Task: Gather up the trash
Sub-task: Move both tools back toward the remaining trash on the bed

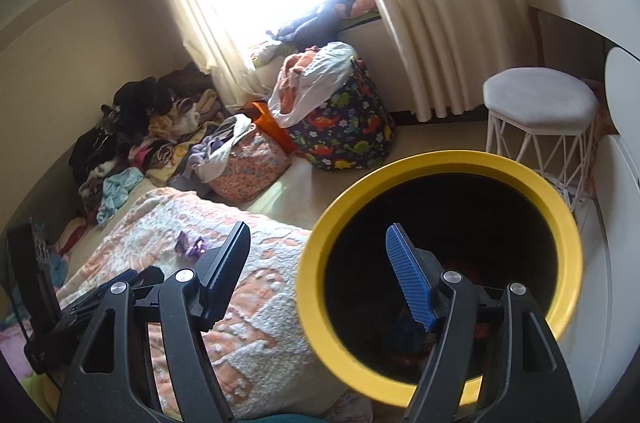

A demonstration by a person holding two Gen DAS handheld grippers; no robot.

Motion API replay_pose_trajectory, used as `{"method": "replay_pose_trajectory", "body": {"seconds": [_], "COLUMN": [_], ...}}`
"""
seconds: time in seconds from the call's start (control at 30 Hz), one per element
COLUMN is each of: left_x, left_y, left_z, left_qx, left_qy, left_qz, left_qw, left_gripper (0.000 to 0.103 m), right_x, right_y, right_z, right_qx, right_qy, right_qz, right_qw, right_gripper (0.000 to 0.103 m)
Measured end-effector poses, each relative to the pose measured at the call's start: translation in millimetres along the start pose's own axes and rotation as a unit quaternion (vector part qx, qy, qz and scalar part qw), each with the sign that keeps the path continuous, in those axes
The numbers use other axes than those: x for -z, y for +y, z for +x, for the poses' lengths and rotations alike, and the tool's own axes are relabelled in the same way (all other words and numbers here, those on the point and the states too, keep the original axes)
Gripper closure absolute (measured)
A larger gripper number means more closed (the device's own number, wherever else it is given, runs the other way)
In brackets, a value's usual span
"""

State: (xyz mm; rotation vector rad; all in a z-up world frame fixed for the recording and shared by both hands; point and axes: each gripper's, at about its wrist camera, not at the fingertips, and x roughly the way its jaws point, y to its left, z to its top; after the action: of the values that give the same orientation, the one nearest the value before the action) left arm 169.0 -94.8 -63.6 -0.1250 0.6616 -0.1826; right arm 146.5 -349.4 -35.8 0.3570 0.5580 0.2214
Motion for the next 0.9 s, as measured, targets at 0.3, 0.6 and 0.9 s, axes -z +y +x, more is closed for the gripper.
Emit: {"method": "replay_pose_trajectory", "body": {"seconds": [0.3, 0.6, 0.9], "left_x": [0.9, 15.0, 36.2], "left_y": [48.4, 114.1, 149.1], "left_z": [-13.7, -13.6, 4.4], "left_qx": [-0.035, -0.093, -0.106], "left_qy": [-0.014, 0.004, 0.038], "left_qz": [-0.043, -0.12, -0.171], "left_qw": [0.9984, 0.9884, 0.9788], "left_gripper": [0.011, 0.011, 0.011], "right_x": [3.9, 4.6, 9.5], "right_y": [43.5, 97.3, 144.6], "right_z": [18.1, 62.3, 140.3], "right_qx": [-0.041, -0.08, -0.116], "right_qy": [0.027, 0.07, 0.152], "right_qz": [-0.023, -0.06, -0.062], "right_qw": [0.999, 0.992, 0.979], "right_gripper": [0.033, 0.03, 0.027]}}
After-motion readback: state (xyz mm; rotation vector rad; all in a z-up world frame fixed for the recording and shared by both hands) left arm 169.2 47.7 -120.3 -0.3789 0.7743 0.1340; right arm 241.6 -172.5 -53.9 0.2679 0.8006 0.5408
